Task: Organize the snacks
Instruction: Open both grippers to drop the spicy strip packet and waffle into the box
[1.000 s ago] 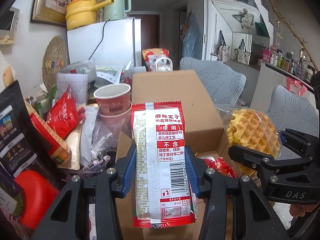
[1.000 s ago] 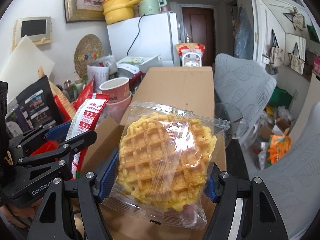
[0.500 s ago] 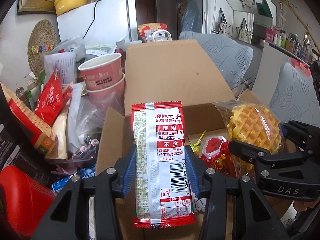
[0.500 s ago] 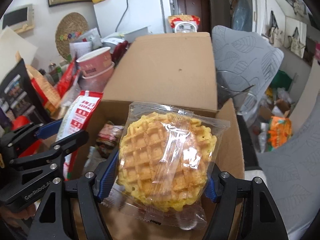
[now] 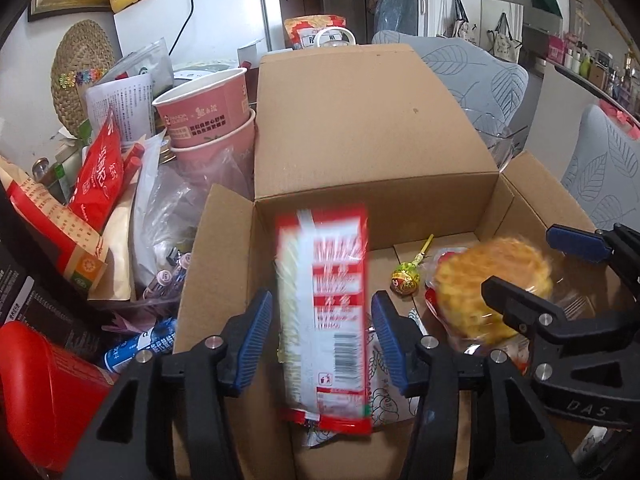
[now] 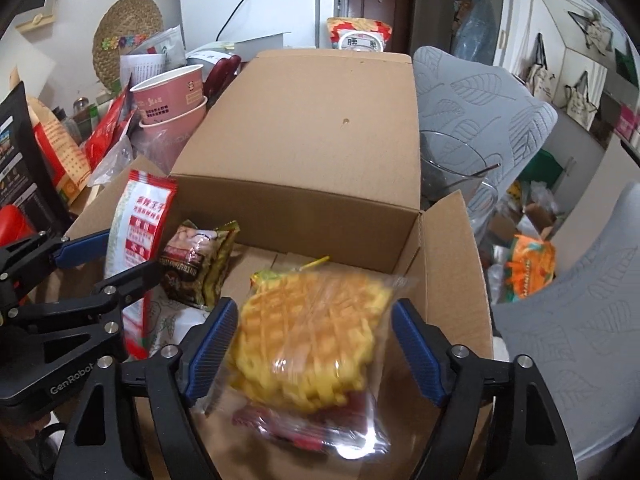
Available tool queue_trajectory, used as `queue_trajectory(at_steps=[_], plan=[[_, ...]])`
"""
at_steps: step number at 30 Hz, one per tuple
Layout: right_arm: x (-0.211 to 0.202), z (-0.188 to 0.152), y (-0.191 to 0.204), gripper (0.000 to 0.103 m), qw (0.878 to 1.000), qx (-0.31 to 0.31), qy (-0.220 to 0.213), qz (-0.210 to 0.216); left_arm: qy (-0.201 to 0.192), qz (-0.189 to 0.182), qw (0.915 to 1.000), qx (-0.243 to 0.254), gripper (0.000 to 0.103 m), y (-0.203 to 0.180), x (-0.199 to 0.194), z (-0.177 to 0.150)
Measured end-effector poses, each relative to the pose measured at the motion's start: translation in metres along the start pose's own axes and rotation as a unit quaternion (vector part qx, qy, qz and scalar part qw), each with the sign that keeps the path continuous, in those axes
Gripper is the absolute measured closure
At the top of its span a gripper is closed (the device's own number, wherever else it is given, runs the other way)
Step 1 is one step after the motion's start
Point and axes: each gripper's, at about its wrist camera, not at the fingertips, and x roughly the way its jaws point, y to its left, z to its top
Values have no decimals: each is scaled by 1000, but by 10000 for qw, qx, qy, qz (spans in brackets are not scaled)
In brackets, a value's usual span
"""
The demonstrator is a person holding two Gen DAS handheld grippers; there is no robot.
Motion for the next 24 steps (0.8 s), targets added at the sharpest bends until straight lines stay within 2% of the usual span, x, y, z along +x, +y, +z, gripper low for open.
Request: queue_trajectory(at_steps=[4, 6, 12, 24], plan=[[-2, -2, 1, 18, 9999, -38, 29, -99, -16, 125, 9999, 22, 39, -2, -3, 0], [-5, -3, 0, 18, 9999, -7, 17, -110, -15, 135, 9999, 12, 37, -2, -5, 0], [-25, -2, -1, 18, 9999, -9, -120, -68, -86, 104, 9999, -30, 37, -4, -21, 2], [-101, 3, 1, 18, 9975, 35, -692, -133, -681, 213, 9974, -14, 37, -6, -103, 8]])
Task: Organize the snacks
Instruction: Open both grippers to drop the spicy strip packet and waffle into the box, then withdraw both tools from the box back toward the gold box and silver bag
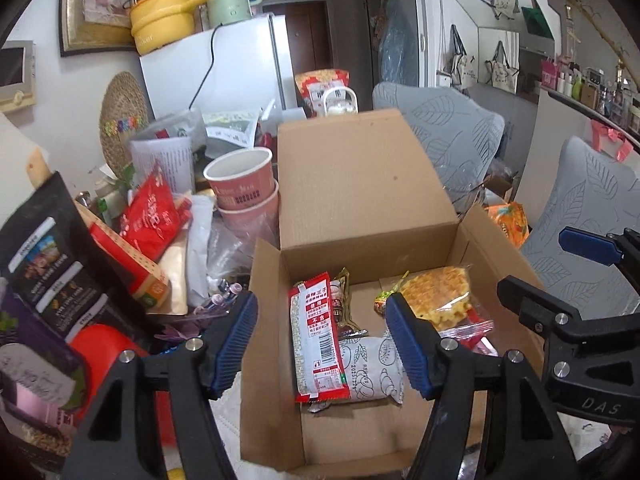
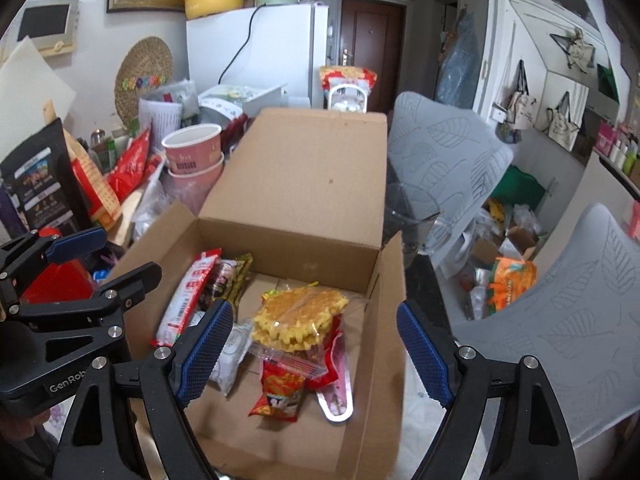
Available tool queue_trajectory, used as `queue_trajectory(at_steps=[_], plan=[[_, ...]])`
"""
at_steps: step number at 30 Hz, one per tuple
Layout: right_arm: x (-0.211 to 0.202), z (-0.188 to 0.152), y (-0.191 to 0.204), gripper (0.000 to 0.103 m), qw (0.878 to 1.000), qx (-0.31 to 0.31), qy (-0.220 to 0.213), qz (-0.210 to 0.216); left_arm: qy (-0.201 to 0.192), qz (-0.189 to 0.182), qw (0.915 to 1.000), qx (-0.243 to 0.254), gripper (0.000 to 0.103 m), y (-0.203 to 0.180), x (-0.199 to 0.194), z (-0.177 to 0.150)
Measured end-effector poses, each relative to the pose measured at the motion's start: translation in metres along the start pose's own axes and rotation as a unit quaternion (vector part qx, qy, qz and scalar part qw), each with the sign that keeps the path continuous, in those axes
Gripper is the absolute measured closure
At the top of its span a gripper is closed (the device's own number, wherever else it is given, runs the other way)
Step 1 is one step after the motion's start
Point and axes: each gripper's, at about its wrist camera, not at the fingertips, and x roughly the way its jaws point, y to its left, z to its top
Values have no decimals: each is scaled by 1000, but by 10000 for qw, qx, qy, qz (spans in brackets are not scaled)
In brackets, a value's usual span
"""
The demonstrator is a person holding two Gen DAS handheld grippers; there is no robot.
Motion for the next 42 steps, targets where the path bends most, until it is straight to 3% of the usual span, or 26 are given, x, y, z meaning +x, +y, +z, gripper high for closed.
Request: queue_trajectory(at_steps=[14, 16, 18, 20, 31, 42], plan=[[-115, -6, 10, 18, 9967, -13, -811, 79, -782, -50, 9969, 21, 37, -1, -114, -2], [-128, -11, 11, 18, 9961, -12, -880, 71, -856, -65, 9963, 35, 34, -2, -125, -6], [-139, -17, 14, 18, 9956, -17, -938, 60, -952, -71, 9954, 48, 23, -4, -138, -12], [-151, -24, 14, 18, 9951, 0, -983, 81, -1077, -56, 9941, 81, 23, -6, -151, -19], [-180, -64, 17, 18, 9947, 179, -1007, 95, -1077, -204, 9938, 158, 22, -15, -180, -51], [-181, -107, 15, 18, 9958, 398, -819, 69, -693, -434, 9966, 119, 22, -23, -168, -90]])
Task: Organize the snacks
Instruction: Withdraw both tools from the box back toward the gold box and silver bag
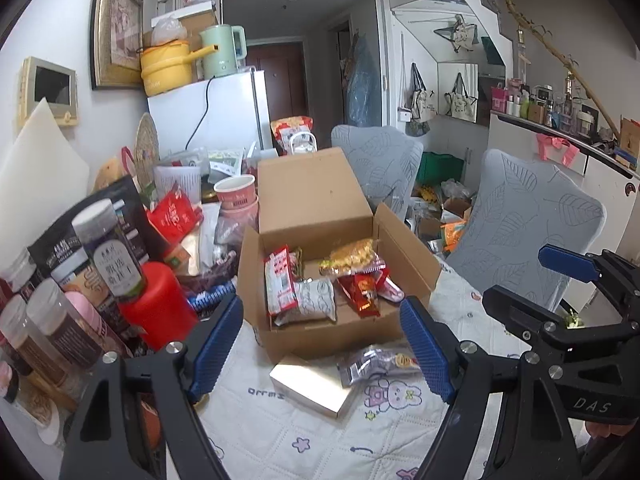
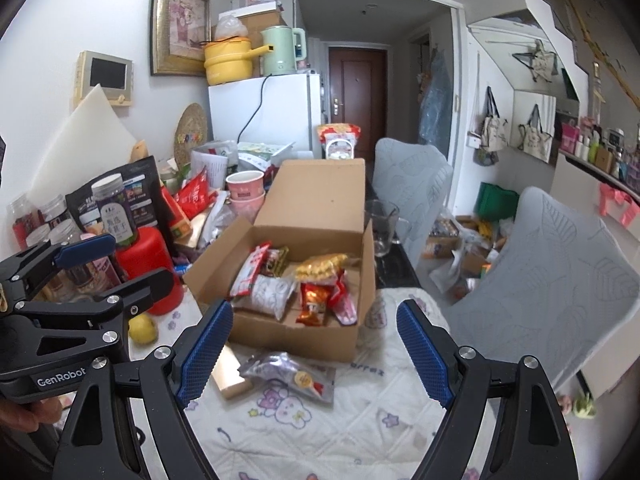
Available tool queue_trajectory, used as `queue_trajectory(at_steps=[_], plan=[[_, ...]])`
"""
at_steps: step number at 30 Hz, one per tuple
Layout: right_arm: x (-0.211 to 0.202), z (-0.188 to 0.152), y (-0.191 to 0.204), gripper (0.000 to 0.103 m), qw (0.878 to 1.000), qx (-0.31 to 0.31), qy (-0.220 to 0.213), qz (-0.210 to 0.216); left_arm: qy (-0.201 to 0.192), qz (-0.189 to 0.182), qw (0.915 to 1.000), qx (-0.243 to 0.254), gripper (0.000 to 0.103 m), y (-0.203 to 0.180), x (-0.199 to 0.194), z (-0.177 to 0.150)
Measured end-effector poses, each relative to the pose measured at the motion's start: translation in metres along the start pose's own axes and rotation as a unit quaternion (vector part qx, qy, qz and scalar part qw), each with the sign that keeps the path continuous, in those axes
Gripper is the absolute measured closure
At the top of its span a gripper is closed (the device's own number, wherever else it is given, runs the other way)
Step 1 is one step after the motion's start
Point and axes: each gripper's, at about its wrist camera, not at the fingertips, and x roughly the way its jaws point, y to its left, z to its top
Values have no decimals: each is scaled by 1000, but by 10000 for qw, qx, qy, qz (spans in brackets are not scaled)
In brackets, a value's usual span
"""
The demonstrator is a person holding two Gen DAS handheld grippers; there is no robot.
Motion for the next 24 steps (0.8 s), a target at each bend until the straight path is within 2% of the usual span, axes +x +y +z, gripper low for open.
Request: queue_trajectory(at_steps=[12, 18, 24], plan=[[25, -41, -5, 18, 9989, 237, 378, 141, 529, -16, 9981, -299, 22, 9, 28, -41], [39, -57, -13, 18, 9974, 442, 551, 132, 834, 68, 9952, -512, 22, 14, 53, -59], [55, -71, -17, 18, 9968, 394, 686, 130, 1110, 114, 9910, -733, 22, 17, 79, -74]])
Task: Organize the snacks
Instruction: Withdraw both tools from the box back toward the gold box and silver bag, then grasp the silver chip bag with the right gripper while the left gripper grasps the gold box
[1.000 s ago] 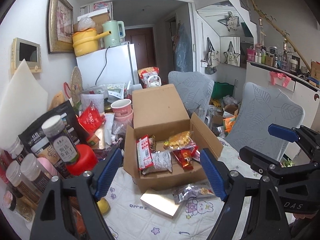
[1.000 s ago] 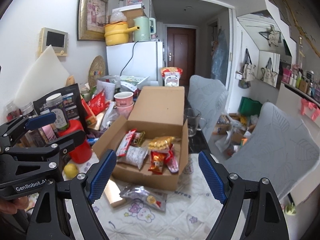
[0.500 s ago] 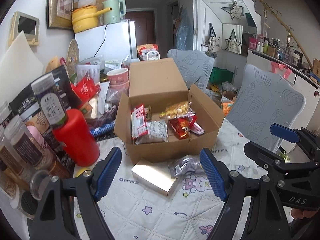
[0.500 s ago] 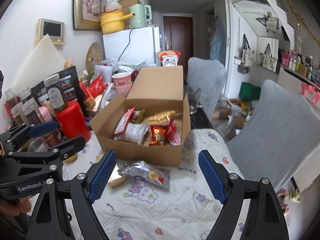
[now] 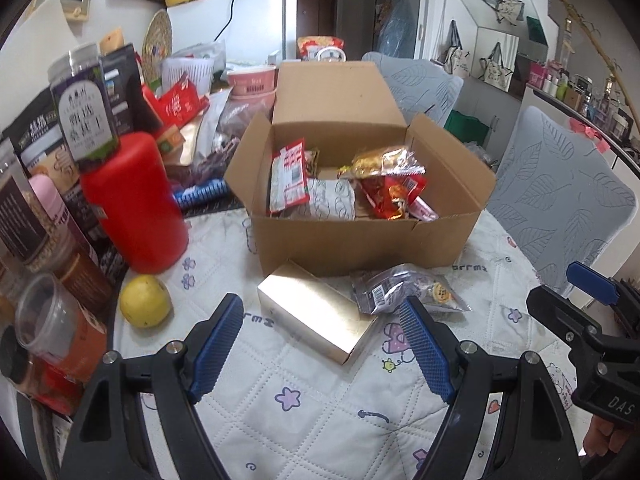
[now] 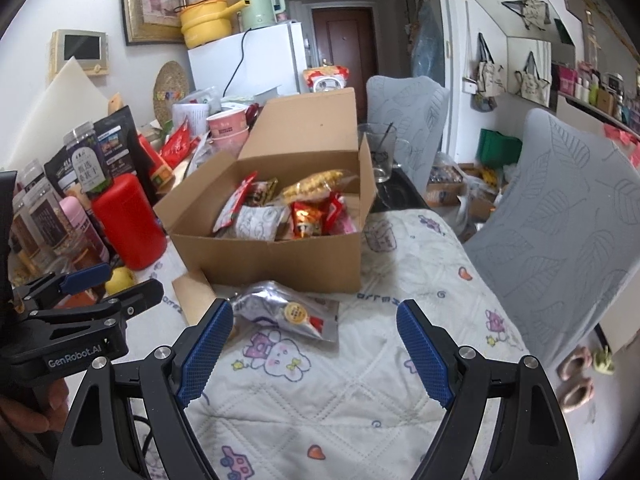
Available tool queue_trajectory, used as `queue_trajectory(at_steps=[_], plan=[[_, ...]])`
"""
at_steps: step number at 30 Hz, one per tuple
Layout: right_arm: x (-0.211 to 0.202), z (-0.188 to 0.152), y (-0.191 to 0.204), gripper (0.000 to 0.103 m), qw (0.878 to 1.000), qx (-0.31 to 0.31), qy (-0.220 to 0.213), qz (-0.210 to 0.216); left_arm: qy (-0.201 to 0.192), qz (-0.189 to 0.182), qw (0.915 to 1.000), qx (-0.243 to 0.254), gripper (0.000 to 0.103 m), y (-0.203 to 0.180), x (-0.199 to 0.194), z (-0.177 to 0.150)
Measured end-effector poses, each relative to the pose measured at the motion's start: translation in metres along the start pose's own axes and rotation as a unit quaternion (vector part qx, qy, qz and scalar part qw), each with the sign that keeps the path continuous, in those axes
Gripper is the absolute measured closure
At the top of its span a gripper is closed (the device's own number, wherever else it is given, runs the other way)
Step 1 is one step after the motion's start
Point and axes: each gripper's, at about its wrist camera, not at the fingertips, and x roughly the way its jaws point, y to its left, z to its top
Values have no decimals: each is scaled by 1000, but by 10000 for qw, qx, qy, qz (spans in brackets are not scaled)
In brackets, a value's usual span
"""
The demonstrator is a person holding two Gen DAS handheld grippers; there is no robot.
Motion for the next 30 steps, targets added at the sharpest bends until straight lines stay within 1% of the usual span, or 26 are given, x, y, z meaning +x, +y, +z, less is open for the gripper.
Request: queue_trajectory(at_steps=[3, 8, 14, 19, 23, 29, 30], plan=[[13, -4, -3, 18, 9999, -21, 133, 40, 164, 59, 9998, -94, 22, 2, 16, -2], [40, -9, -5, 18, 9988, -170, 419, 169, 411, 53, 9988, -264, 22, 9, 34, -6], [77, -14, -4, 18, 9954, -428, 757, 400, 537, 131, 9977, -403, 22, 18, 50, -4], [105, -12, 0, 18, 9896, -850, 992, 601, 598, 143, 9968, -510, 22, 22, 59, -1], [121, -6, 4, 18, 9829, -1140, 1101, 936, 581, 121, 9968, -534, 22, 21, 66, 2], [139, 0, 14, 18, 9730, -1528, 1198, 1249, 776, 195, 9953, -548, 22, 16, 86, 4], [142, -1, 16, 20, 9713, -1592, 1248, 1254, 833, 171, 9947, -576, 22, 16, 90, 4]])
